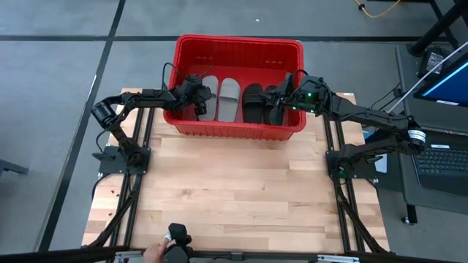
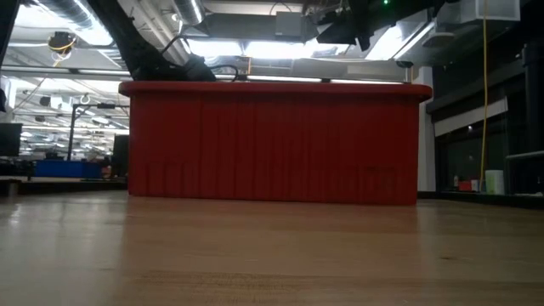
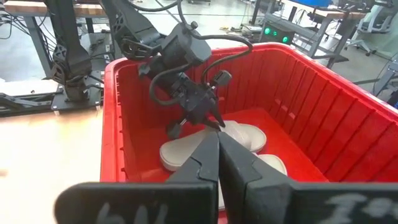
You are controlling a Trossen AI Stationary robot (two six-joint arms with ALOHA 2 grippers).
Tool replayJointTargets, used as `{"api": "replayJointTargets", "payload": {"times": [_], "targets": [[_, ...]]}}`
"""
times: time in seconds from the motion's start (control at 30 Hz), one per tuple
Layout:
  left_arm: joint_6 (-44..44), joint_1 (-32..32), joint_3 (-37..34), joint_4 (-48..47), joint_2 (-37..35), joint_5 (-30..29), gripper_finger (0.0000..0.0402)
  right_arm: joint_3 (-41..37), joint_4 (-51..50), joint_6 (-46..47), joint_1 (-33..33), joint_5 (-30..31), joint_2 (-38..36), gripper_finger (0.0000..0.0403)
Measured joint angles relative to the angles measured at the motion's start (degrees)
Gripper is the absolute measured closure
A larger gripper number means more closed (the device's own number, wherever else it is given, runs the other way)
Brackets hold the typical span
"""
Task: Pick and place slides into bin
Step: Put the gray slide into the red bin, then return to Home Position
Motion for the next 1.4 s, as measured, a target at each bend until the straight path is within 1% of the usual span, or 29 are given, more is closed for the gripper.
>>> {"api": "replayJointTargets", "payload": {"times": [0.1, 0.2, 0.4, 0.73, 0.9, 1.1, 1.2, 1.27, 1.4], "targets": [[-0.01, 0.0, 0.0, 0.03, 0.0, 3.06, 0.0356, 0.0, 0.0, 0.13, 0.15, 0.0, 0.0, 0.0397], [-0.01, 0.0, 0.0, -0.51, 0.0, 4.75, 0.035, 0.0, -0.08, 1.25, 0.15, -0.05, 0.0, 0.0397], [-0.01, 0.11, 0.04, -2.01, -0.04, 4.86, 0.0332, 0.0, -0.13, 1.23, 0.13, -1.33, 0.0, 0.0397], [-1.5, 0.01, 0.04, -3.18, -0.04, 5.09, 0.0292, -0.02, -0.17, 1.14, 0.13, -1.41, 0.0, 0.0397], [-1.5, -0.86, 0.04, -4.01, -0.69, 4.28, 0.0277, 0.0, -0.21, 1.06, 0.11, -1.42, 0.0, 0.0397], [-1.5, -1.79, 0.04, -4.98, -5.94, 4.48, 0.0265, -0.01, -0.21, 1.14, 0.11, -1.42, 0.0, 0.0397], [-2.34, -1.75, 0.04, -7.92, -9.63, 5.22, 0.0261, 0.0, -0.21, 1.17, 0.11, -1.45, 0.0, 0.0397], [-4.54, -1.75, 0.04, -11.07, -12.29, 6.26, 0.0261, 0.0, -0.19, 1.17, 0.11, -1.46, 0.0, 0.0397], [-10.95, -2.29, 0.04, -15.53, -18.16, 6.44, 0.0261, 0.0, 0.16, 1.14, 0.11, -1.49, 0.0, 0.0397]]}}
